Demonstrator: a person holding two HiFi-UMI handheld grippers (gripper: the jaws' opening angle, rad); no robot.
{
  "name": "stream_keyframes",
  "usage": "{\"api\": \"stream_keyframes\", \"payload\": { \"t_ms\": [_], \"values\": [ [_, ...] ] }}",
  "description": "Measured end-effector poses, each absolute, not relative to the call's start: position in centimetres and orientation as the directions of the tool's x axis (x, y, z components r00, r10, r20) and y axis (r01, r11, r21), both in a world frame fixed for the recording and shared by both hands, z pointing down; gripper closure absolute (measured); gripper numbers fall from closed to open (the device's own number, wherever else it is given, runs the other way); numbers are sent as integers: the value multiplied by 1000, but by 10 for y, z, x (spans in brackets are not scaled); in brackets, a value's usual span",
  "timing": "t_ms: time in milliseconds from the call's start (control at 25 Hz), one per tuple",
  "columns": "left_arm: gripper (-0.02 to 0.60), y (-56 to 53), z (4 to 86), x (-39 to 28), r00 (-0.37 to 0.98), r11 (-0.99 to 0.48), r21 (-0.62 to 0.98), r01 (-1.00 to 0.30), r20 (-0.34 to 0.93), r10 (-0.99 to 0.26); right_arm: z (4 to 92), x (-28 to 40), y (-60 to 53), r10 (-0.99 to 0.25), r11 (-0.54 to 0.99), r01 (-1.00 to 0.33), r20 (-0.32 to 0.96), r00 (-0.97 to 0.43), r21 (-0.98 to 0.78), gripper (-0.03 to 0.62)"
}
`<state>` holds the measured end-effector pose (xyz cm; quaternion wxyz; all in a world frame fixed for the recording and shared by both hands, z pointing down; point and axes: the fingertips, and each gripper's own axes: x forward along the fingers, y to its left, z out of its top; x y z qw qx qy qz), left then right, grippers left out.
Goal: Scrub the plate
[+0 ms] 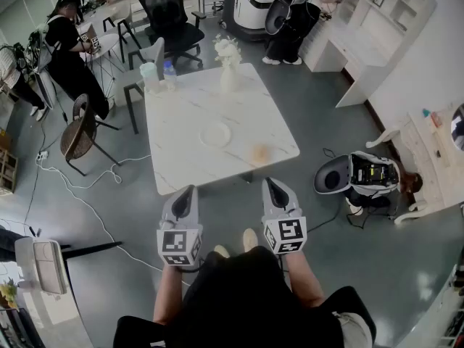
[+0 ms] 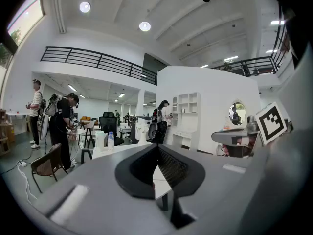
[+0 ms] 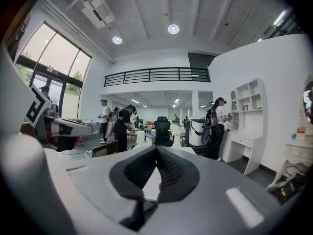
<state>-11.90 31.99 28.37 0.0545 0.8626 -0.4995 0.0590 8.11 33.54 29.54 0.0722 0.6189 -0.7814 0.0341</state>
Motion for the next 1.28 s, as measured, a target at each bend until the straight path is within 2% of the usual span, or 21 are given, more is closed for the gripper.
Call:
{"api": "stream_keyframes", "payload": {
  "t_ms": [880,1280],
  "values": [
    [574,307,300,-119,510,-507,64,-860,178,-842,309,86,322,-964,185,-982,198,-176,27,589],
    [574,245,320,-99,509,-505,79,-860,212,-834,327,110,260,-960,173,-985,225,-166,13,589]
  ]
}}
